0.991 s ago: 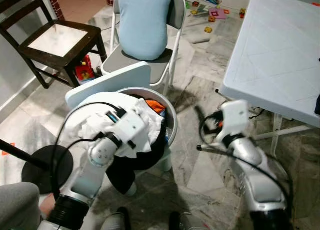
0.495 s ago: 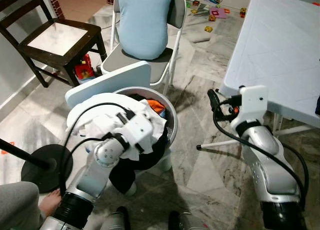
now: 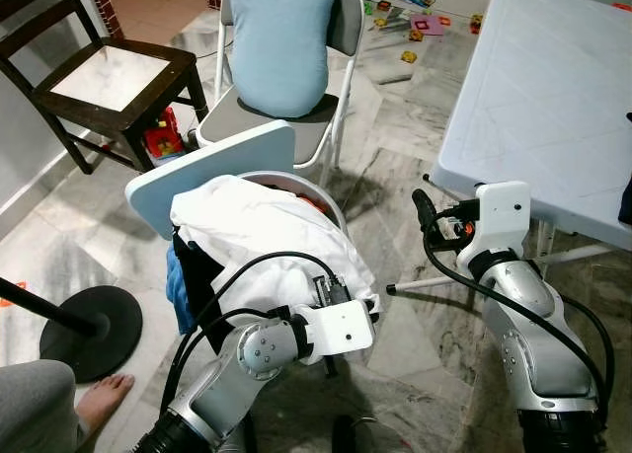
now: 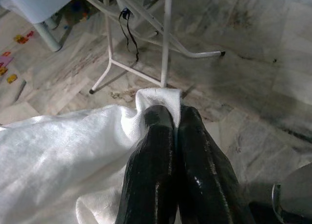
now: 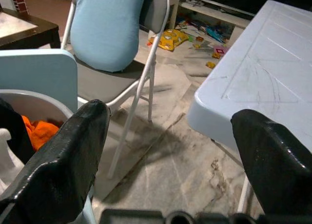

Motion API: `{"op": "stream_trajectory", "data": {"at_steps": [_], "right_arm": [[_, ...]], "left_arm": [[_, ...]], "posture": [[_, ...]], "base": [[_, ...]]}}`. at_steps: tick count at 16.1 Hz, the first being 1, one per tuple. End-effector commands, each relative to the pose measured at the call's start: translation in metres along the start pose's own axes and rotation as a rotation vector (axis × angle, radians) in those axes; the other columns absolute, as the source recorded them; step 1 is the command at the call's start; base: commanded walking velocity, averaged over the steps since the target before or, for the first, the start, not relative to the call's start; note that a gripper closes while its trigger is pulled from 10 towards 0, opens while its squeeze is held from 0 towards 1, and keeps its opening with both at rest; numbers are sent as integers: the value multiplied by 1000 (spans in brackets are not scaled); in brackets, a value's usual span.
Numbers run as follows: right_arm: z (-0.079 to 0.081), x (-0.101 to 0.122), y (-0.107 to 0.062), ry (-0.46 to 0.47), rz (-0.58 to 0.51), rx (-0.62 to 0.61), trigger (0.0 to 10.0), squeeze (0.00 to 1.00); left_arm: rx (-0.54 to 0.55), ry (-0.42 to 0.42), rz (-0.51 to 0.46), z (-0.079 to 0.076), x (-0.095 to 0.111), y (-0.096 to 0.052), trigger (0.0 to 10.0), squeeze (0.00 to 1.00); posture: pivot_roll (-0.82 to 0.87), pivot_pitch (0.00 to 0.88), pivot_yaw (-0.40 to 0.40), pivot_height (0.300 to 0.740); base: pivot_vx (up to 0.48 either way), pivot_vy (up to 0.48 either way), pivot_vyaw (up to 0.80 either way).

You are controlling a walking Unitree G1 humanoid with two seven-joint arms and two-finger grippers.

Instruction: Hang hanger

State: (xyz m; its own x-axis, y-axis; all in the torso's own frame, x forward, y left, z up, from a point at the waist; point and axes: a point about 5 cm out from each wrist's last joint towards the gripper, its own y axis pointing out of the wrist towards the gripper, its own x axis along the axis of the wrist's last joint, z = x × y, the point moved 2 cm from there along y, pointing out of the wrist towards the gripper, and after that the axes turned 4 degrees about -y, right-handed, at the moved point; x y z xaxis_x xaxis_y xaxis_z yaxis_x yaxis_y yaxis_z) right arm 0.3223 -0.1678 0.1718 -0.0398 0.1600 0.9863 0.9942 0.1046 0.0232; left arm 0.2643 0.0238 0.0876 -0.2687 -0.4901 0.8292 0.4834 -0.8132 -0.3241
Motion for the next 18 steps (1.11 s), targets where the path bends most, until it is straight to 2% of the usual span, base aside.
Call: {"op": "stream_trajectory", "data": {"at_steps": [1,5,7,8,9,11,12,13,14,15,17,18], "right_arm": [[-2,3,-4,-3,-7,2,10000,0],[4,-2,-4,5,15,31,10000,0],[6,-2,-3,10,17,43,10000,0],[8,-2,-3,10,19,52,10000,0],[9,-2,-3,10,22,58,10000,0],[10,-3,-3,9,24,62,10000,0],[10,-3,-3,9,24,65,10000,0],[11,-3,-3,9,24,67,10000,0],[11,-2,-3,9,24,70,10000,0],[11,-2,-3,6,24,73,10000,0],[12,-1,-2,5,23,78,10000,0],[13,-1,-1,4,22,82,10000,0]], "left_arm": [[2,-2,7,-1,-1,-4,10000,0],[130,-45,160,27,-42,-39,10000,0],[137,-55,198,32,-52,-50,10000,0],[136,-81,209,38,-57,-61,6314,0],[160,-84,215,44,-59,-64,0,0],[212,-70,212,53,-59,-66,0,0],[294,-59,202,65,-57,-66,0,0],[410,-55,191,78,-54,-67,0,0],[574,-74,164,94,-48,-70,0,0],[677,-136,129,102,-43,-73,0,0],[732,-215,64,102,-33,-70,0,0],[695,-212,48,93,-30,-64,0,0]], "posture": [[-64,243,-84,740],[-48,245,-95,740],[-46,243,-97,740],[-45,242,-100,740],[-46,242,-101,740],[-47,241,-102,740],[-51,239,-103,740],[-51,238,-103,740],[-53,235,-105,740],[-54,234,-107,740],[-52,232,-111,740],[-50,231,-110,740]], "base": [[0,0,0],[0,0,0],[0,0,0],[0,0,0],[0,0,0],[0,0,0],[0,0,0],[0,0,0],[0,0,0],[0,0,0],[0,0,0],[0,0,0]]}}
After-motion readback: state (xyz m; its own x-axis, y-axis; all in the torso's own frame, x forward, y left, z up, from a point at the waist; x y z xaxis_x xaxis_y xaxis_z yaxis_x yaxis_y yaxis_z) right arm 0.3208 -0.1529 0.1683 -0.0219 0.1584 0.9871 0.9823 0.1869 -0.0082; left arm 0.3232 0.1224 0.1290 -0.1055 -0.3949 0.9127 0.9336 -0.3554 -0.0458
